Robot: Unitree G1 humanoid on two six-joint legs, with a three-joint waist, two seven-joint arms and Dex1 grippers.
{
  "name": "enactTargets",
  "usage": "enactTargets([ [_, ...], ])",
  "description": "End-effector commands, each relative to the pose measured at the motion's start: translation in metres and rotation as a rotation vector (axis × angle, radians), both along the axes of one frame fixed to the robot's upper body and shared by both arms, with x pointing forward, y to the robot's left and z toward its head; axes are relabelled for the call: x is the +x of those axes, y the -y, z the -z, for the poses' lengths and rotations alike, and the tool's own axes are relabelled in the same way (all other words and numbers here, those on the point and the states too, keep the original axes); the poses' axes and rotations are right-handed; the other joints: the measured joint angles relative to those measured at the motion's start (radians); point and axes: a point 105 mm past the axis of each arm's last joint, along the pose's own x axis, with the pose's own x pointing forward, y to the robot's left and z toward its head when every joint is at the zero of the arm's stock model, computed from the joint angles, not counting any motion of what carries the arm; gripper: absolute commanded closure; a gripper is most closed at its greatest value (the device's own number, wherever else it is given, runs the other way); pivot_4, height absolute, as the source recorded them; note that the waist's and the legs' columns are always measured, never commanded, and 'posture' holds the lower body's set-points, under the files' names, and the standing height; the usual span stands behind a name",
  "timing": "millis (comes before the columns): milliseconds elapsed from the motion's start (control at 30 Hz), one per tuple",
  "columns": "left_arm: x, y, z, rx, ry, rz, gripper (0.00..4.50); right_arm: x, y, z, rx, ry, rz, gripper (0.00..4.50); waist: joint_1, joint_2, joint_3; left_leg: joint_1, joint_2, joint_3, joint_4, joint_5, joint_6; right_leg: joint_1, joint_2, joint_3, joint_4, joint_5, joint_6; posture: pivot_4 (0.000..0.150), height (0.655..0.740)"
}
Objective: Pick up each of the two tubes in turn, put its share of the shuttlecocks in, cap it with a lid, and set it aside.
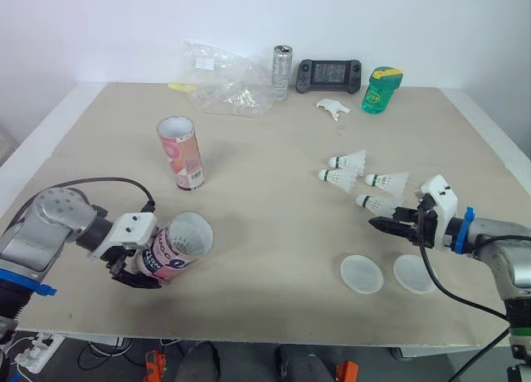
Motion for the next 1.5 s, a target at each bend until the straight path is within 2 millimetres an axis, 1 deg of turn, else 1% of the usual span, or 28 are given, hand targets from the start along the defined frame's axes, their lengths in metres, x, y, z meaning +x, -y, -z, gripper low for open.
enactTargets([
  [33, -0.006, -0.004, 0.013, 0.039, -0.054, -0.004, 0.73, -0.002, 0.002, -0.008, -0.006, 0.034, -0.003, 4.24, 0.000, 0.000, 0.000, 0.000, 0.000, 0.000, 0.000, 0.000, 0.000, 0.000, 0.000, 0.000, 0.000, 0.000, 0.000, 0.150, 0.7236],
  [67, -0.006, -0.003, 0.012, 0.039, -0.053, -0.003, 0.73, -0.003, 0.003, -0.008, -0.008, 0.034, -0.001, 4.41, 0.000, 0.000, 0.000, 0.000, 0.000, 0.000, 0.000, 0.000, 0.000, 0.000, 0.000, 0.000, 0.000, 0.000, 0.000, 0.150, 0.7236],
  [200, -0.004, -0.002, 0.012, 0.038, -0.048, 0.001, 0.73, -0.009, 0.005, -0.010, -0.017, 0.037, 0.002, 4.41, 0.000, 0.000, 0.000, 0.000, 0.000, 0.000, 0.000, 0.000, 0.000, 0.000, 0.000, 0.000, 0.000, 0.000, 0.000, 0.150, 0.7236],
  [300, -0.003, -0.001, 0.012, 0.036, -0.047, 0.003, 0.73, -0.018, 0.011, -0.023, -0.050, 0.077, 0.007, 4.41, 0.001, 0.000, 0.000, 0.000, 0.000, 0.000, 0.000, 0.000, 0.000, 0.000, 0.000, 0.000, 0.000, 0.000, 0.000, 0.150, 0.7236],
  [367, -0.003, -0.001, 0.012, 0.035, -0.048, 0.004, 0.73, -0.019, 0.012, -0.029, -0.062, 0.097, 0.007, 4.41, 0.001, 0.001, 0.000, 0.000, 0.000, 0.000, 0.000, 0.000, 0.000, 0.000, 0.000, 0.000, 0.000, 0.000, 0.001, 0.150, 0.7236],
  [400, -0.002, -0.001, 0.013, 0.036, -0.048, 0.005, 0.73, -0.019, 0.009, -0.036, -0.084, 0.122, -0.013, 4.41, 0.001, 0.001, 0.000, 0.000, 0.000, 0.000, 0.000, 0.000, 0.000, 0.000, 0.000, 0.000, 0.000, 0.000, 0.001, 0.150, 0.7236],
  [433, -0.002, -0.001, 0.013, 0.036, -0.048, 0.006, 0.73, -0.020, -0.002, -0.050, -0.103, 0.168, -0.067, 4.41, 0.000, 0.001, 0.000, 0.000, 0.000, 0.000, 0.001, 0.000, 0.000, 0.000, 0.000, 0.000, 0.000, 0.000, 0.000, 0.150, 0.7236],
  [467, -0.001, -0.001, 0.013, 0.036, -0.048, 0.007, 0.73, -0.022, -0.019, -0.068, -0.131, 0.231, -0.151, 4.41, -0.001, 0.002, 0.000, 0.000, 0.000, 0.000, 0.001, 0.000, 0.000, 0.000, 0.000, 0.000, 0.000, 0.000, 0.000, 0.150, 0.7236],
  [500, -0.001, 0.000, 0.013, 0.036, -0.047, 0.008, 0.73, -0.025, -0.038, -0.083, -0.154, 0.285, -0.237, 4.41, -0.003, 0.006, 0.002, 0.001, 0.000, 0.000, 0.001, 0.000, 0.000, 0.000, 0.000, 0.000, 0.000, 0.000, 0.000, 0.150, 0.7236],
  [533, 0.000, 0.000, 0.013, 0.036, -0.045, 0.010, 0.73, -0.031, -0.063, -0.097, -0.170, 0.337, -0.353, 4.41, -0.005, 0.010, 0.004, 0.001, 0.000, 0.000, 0.001, 0.000, 0.000, 0.000, 0.000, 0.001, 0.000, 0.001, -0.001, 0.150, 0.7236],
  [567, 0.001, 0.000, 0.013, 0.036, -0.044, 0.011, 0.73, -0.038, -0.084, -0.104, -0.181, 0.364, -0.455, 4.41, -0.007, 0.013, 0.004, 0.001, 0.000, 0.001, 0.002, 0.000, 0.000, 0.000, 0.000, 0.002, 0.000, 0.002, 0.000, 0.150, 0.7236],
  [633, 0.002, 0.001, 0.013, 0.038, -0.041, 0.014, 0.73, -0.052, -0.118, -0.106, -0.210, 0.384, -0.641, 4.41, -0.006, 0.013, 0.005, 0.002, -0.001, 0.000, 0.002, 0.000, 0.000, 0.000, 0.000, 0.002, 0.000, 0.003, 0.000, 0.150, 0.7236],
  [667, 0.004, 0.001, 0.012, 0.040, -0.040, 0.015, 0.73, -0.057, -0.130, -0.105, -0.230, 0.388, -0.716, 4.41, -0.003, 0.010, 0.005, 0.003, 0.000, -0.001, 0.002, 0.000, 0.000, 0.001, 0.001, 0.001, 0.000, 0.002, 0.000, 0.150, 0.7236],
  [733, 0.006, 0.001, 0.011, 0.042, -0.036, 0.019, 0.73, -0.060, -0.153, -0.106, -0.298, 0.425, -0.860, 4.41, 0.001, 0.009, 0.005, 0.006, 0.001, -0.002, 0.001, 0.000, 0.000, 0.001, 0.001, -0.001, 0.000, 0.001, -0.002, 0.150, 0.7236],
  [800, 0.008, 0.002, 0.011, 0.043, -0.035, 0.021, 0.73, -0.058, -0.172, -0.108, -0.340, 0.460, -0.958, 4.41, 0.003, 0.009, 0.006, 0.005, 0.000, 0.000, 0.002, 0.000, 0.000, 0.001, -0.001, -0.001, -0.001, 0.000, -0.002, 0.150, 0.7236],
  [867, 0.009, 0.002, 0.010, 0.044, -0.034, 0.023, 0.73, -0.056, -0.187, -0.110, -0.377, 0.486, -1.041, 4.41, 0.003, 0.009, 0.006, 0.004, -0.001, 0.000, 0.002, 0.000, 0.000, 0.000, -0.002, 0.000, -0.001, 0.000, -0.001, 0.150, 0.7236],
  [967, 0.010, 0.003, 0.010, 0.044, -0.036, 0.029, 0.73, -0.051, -0.212, -0.118, -0.402, 0.541, -1.142, 4.41, 0.004, 0.010, 0.006, 0.004, -0.001, 0.000, 0.003, 0.000, 0.000, 0.000, -0.002, 0.000, 0.000, 0.001, -0.001, 0.150, 0.7236],
  [1067, 0.010, 0.004, 0.009, 0.036, -0.039, 0.029, 0.73, -0.050, -0.227, -0.121, -0.423, 0.569, -1.221, 4.41, 0.005, 0.010, 0.006, 0.004, -0.001, 0.000, 0.003, 0.000, 0.000, 0.000, -0.002, -0.001, 0.000, 0.001, -0.002, 0.150, 0.7236],
  [1133, 0.009, 0.004, 0.009, 0.031, -0.043, 0.025, 0.73, -0.052, -0.234, -0.120, -0.430, 0.573, -1.272, 4.41, 0.006, 0.010, 0.006, 0.004, -0.001, 0.000, 0.003, 0.000, 0.000, 0.000, -0.002, -0.001, 0.000, 0.001, -0.002, 0.150, 0.7236],
  [1233, 0.008, 0.001, 0.010, 0.036, -0.048, 0.016, 0.73, -0.051, -0.238, -0.116, -0.450, 0.569, -1.310, 4.41, 0.009, 0.009, 0.005, 0.004, -0.001, 0.000, 0.003, 0.000, 0.000, 0.000, -0.002, -0.001, 0.000, 0.001, -0.002, 0.150, 0.7236],
  [1267, 0.007, 0.000, 0.011, 0.037, -0.049, 0.012, 0.73, -0.050, -0.240, -0.115, -0.458, 0.568, -1.322, 4.41, 0.009, 0.009, 0.005, 0.003, -0.001, 0.000, 0.003, 0.000, 0.000, 0.003, -0.002, -0.001, 0.000, 0.001, -0.002, 0.150, 0.7236],
  [1500, 0.004, 0.000, 0.010, 0.013, -0.070, -0.010, 0.73, -0.040, -0.263, -0.114, -0.472, 0.585, -1.354, 4.41, 0.004, 0.009, 0.006, 0.004, 0.001, 0.000, 0.003, 0.000, 0.000, 0.003, 0.000, -0.002, 0.001, 0.002, -0.004, 0.150, 0.7236],
])
